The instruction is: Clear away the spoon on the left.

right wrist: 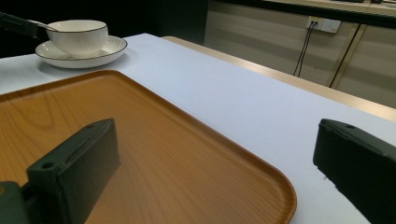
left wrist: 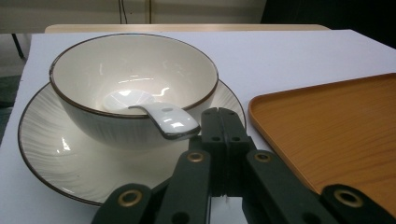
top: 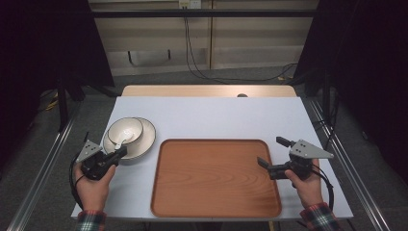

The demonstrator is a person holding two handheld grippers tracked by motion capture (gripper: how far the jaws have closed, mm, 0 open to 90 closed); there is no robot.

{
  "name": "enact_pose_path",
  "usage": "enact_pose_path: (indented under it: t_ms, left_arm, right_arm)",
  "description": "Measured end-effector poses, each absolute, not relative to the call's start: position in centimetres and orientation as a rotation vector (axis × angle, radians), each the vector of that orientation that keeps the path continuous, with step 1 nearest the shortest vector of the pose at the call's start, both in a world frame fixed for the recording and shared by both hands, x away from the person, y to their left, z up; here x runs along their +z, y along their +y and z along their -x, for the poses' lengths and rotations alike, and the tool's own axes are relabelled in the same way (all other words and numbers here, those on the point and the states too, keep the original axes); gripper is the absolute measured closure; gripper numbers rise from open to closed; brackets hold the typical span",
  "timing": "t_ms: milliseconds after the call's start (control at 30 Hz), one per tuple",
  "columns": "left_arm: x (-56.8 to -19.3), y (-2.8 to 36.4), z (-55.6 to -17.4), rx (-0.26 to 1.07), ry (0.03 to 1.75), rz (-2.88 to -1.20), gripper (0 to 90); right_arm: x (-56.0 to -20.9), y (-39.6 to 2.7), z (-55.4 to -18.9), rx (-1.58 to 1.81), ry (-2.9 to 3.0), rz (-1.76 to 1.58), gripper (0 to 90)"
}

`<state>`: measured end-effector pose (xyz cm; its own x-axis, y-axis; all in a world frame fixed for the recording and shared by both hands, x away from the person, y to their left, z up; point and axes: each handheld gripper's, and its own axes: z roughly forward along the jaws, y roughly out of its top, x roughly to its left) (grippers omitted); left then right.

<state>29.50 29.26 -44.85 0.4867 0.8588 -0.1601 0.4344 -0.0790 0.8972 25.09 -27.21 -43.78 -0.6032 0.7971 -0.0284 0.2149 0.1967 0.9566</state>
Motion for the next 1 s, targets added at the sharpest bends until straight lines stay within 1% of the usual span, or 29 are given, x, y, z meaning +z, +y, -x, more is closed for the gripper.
enact_pose_path:
  t_ms: [367,467,600,833,1000]
  left_arm:
    - [-44.9,29.8,-29.8,0.516,1.145,-1.688,90.0]
    - [-44.8,30.2,-30.0,0.535,1.165,-1.687,90.0]
    - [-45.0,30.9,-30.3,0.522,1.179,-1.683,90.0]
    - [-44.8,31.6,-30.6,0.555,1.204,-1.679,90.0]
    - [-44.9,32.2,-30.9,0.55,1.209,-1.672,90.0]
  right_arm:
    - [-43.8,-27.2,-25.1,1.421,1.942,-0.941,0.0]
    - [-43.8,-27.2,-25.1,1.421,1.941,-0.941,0.0]
    - [-43.8,-27.1,-25.1,1.425,1.948,-0.937,0.0]
    - [-43.9,-27.1,-25.1,1.419,1.961,-0.928,0.0]
    - [-44.0,-27.0,-25.2,1.413,1.958,-0.936,0.0]
